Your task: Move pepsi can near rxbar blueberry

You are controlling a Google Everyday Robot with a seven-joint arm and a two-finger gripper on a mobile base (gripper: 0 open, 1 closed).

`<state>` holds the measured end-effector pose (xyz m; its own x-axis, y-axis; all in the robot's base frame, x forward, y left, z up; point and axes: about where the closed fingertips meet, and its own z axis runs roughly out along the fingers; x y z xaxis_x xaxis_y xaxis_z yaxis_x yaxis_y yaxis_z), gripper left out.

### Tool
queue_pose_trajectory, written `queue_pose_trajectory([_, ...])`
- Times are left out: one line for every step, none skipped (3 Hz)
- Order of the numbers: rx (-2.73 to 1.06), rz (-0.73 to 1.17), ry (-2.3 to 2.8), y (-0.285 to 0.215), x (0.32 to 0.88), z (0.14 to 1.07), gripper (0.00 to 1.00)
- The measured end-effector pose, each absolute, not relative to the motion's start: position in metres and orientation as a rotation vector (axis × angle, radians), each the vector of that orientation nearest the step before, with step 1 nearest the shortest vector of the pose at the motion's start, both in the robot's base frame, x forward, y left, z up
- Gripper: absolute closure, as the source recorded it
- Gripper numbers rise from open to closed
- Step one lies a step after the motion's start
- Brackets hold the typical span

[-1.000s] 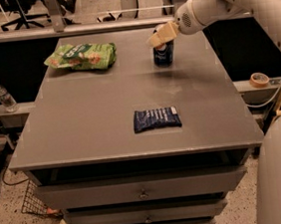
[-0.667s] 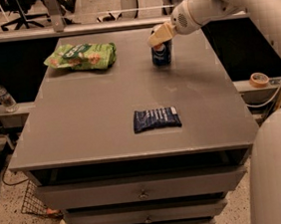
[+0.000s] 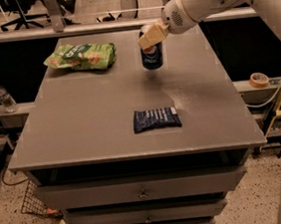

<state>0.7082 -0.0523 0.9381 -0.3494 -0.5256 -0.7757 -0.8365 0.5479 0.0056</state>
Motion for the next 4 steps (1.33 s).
queue_pose_trajectory([-1.121, 0.56, 2.02, -0.044, 0.668, 0.953, 1.0])
queue_pose_trajectory([-1.1, 0.602, 2.059, -0.038, 0.62, 0.944, 1.0])
queue_pose_trajectory([-1.066, 0.635, 2.092, -0.033, 0.585, 0.925, 1.0])
queue_pose_trajectory([-1.04, 0.648, 2.119, -0.029, 0.567, 0.906, 1.0])
